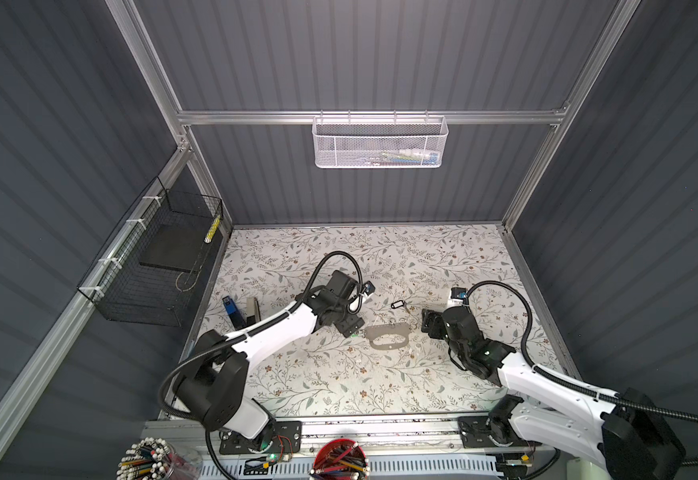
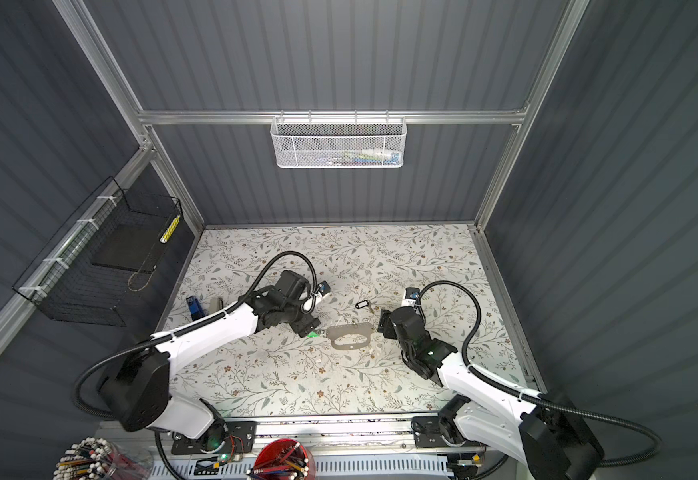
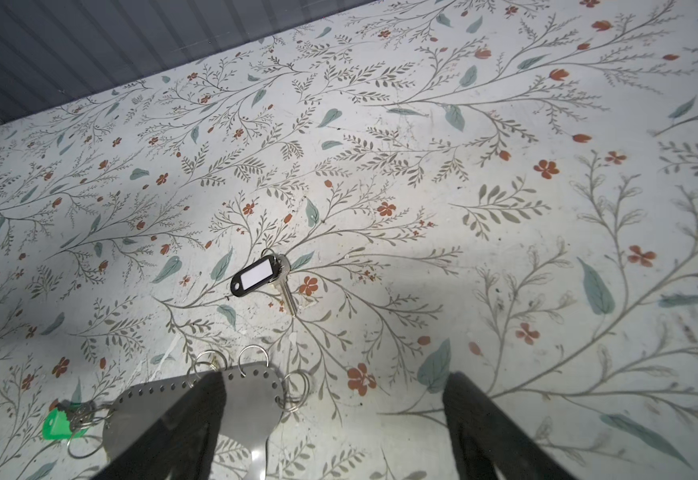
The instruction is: Put the keys on the keyring
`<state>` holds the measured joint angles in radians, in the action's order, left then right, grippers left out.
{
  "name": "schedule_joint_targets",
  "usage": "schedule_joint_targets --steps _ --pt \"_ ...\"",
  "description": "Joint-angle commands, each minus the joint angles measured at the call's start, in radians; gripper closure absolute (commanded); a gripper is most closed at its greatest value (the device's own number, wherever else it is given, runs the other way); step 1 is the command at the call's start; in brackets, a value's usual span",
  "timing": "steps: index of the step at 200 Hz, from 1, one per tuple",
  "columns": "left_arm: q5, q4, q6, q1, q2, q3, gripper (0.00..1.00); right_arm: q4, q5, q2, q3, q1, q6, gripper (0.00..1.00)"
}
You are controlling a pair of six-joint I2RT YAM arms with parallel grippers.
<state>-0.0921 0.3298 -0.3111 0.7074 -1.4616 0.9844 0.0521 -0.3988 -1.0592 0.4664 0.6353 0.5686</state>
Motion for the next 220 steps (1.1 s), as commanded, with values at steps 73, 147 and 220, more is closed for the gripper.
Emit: schedule_joint_targets --steps 73,147,220 --pt "-0.141 -0.325 0.282 -0.003 -0.006 0.010 0.00 -0.189 0.242 -0.021 0.179 -0.050 0.322 0.27" --pt "0.106 -0.126 0.369 -0.026 -0.147 0.220 0.00 -0.138 0.230 -0.233 0.132 -0.060 0.677 0.49" --pt "0.297 -0.140 0.481 -0.122 -0.234 0.239 0.00 -0.098 0.270 -0.334 0.121 -0.073 0.798 0.59"
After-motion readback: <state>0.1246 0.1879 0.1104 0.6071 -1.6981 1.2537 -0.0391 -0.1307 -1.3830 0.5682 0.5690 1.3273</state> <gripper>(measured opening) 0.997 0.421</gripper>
